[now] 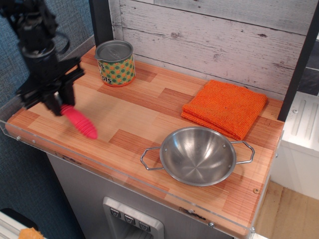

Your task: Move the red spatula into the far edge of the table.

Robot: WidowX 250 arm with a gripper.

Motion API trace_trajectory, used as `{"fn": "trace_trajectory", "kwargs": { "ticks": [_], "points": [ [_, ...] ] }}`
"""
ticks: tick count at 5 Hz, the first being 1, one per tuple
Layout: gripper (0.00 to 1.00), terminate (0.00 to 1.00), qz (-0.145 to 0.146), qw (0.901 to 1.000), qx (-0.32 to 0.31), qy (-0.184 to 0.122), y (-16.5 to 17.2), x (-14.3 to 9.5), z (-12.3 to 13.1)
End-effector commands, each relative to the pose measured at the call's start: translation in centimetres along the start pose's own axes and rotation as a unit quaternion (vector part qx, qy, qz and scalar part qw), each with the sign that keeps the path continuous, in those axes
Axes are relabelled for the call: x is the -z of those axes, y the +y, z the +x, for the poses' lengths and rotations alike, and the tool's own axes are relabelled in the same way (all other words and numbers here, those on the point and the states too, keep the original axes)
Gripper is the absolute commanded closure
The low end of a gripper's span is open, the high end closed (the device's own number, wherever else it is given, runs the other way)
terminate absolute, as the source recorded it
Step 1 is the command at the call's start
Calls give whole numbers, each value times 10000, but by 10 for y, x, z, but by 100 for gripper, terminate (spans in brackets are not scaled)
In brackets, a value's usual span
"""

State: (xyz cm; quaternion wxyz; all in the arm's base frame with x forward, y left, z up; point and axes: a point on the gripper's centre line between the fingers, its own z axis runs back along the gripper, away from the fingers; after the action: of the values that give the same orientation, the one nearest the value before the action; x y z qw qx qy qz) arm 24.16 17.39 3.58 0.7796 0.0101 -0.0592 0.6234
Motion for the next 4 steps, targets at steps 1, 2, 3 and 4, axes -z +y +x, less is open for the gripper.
{"fn": "trace_trajectory", "kwargs": {
  "ticks": [1,2,3,4],
  "points": [
    [100,0,368,9983,-421,-173,36,6,4],
    [100,0,423,9977,-512,-117,36,17,5],
    [100,0,543,9975,-433,-147,34,21,6],
    [0,0,361,9984,-434,-20,35,19,5]
  ]
}}
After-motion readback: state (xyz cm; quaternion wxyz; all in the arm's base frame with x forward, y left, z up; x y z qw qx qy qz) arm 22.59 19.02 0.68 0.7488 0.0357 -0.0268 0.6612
